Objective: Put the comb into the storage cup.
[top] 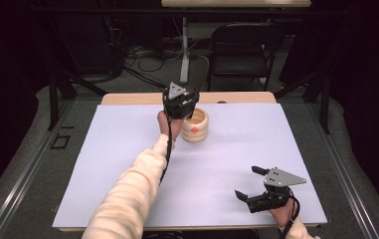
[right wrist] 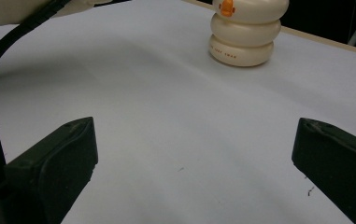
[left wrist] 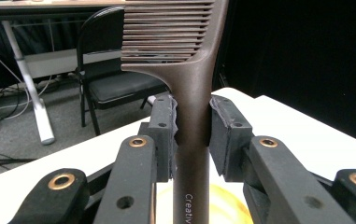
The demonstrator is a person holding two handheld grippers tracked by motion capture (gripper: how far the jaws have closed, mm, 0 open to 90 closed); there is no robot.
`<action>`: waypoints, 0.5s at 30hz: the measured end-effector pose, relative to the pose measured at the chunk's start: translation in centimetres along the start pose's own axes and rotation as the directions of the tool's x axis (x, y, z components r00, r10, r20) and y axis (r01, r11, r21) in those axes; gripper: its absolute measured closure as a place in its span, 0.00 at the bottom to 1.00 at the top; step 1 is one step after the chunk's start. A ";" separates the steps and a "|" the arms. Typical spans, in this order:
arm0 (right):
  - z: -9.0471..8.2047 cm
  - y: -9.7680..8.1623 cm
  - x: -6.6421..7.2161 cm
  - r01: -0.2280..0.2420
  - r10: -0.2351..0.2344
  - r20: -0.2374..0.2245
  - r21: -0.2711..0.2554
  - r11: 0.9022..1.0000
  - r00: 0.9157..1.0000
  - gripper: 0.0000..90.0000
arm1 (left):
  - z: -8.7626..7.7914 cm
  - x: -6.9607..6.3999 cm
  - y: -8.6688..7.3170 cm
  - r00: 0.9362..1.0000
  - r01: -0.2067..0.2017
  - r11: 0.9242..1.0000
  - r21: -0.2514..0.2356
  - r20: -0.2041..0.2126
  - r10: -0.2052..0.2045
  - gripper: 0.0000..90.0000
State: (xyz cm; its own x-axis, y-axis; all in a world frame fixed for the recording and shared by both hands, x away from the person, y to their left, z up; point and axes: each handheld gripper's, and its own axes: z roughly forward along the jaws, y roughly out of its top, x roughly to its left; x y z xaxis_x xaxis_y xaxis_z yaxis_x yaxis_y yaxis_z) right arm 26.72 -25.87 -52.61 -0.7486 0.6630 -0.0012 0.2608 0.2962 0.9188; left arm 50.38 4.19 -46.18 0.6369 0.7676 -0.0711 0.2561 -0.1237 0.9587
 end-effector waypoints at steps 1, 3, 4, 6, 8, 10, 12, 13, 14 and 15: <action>0.0 0.0 0.0 0.000 0.000 -0.001 -0.001 1.000 1.000 0.00 | 0.0 0.0 0.0 1.000 0.000 1.000 0.002 0.001 0.000 0.80; 0.0 0.0 0.0 0.000 0.000 0.000 0.000 1.000 1.000 0.00 | 0.1 0.0 -0.1 1.000 0.003 1.000 0.000 0.003 -0.003 0.80; 0.0 0.0 0.0 0.000 0.000 0.000 0.000 1.000 1.000 0.00 | 0.1 0.0 -0.1 1.000 0.002 1.000 0.003 0.006 -0.002 0.80; 0.0 0.0 0.0 0.000 0.000 0.000 0.000 1.000 1.000 0.00 | 0.2 0.0 -0.2 1.000 0.003 1.000 0.003 0.006 -0.003 0.80; 0.0 0.0 0.0 0.002 -0.002 -0.001 -0.001 1.000 1.000 0.00 | 0.3 0.0 -0.3 1.000 0.009 1.000 0.006 0.011 -0.009 0.80; 0.0 0.0 0.0 0.001 -0.001 0.000 0.000 1.000 1.000 0.00 | 0.3 0.0 -0.4 1.000 0.010 1.000 0.006 0.014 -0.010 0.80; 0.0 0.0 0.0 0.001 -0.001 0.000 0.000 1.000 1.000 0.00 | 0.4 0.0 -0.5 1.000 0.017 1.000 0.008 0.017 -0.018 0.80; 0.0 0.0 0.0 0.001 -0.001 0.000 0.000 1.000 1.000 0.00 | 0.4 0.0 -0.6 1.000 0.015 1.000 0.009 0.016 -0.015 0.80; 0.0 0.0 0.0 0.001 -0.001 0.000 0.000 1.000 1.000 0.00 | 0.4 0.0 -0.6 1.000 0.011 1.000 0.015 0.017 -0.011 0.80; 0.0 0.0 0.0 0.001 -0.001 0.000 0.000 1.000 1.000 0.00 | 0.4 0.0 -0.7 1.000 0.012 1.000 0.018 0.018 -0.012 0.80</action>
State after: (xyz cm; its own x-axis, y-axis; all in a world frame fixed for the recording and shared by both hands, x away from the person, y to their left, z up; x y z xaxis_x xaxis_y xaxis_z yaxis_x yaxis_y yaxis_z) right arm 26.72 -25.89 -52.61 -0.7490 0.6625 -0.0018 0.2605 0.2970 0.9186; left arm 50.50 4.03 -47.01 0.6468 0.7576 -0.0878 0.2764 -0.1255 0.9528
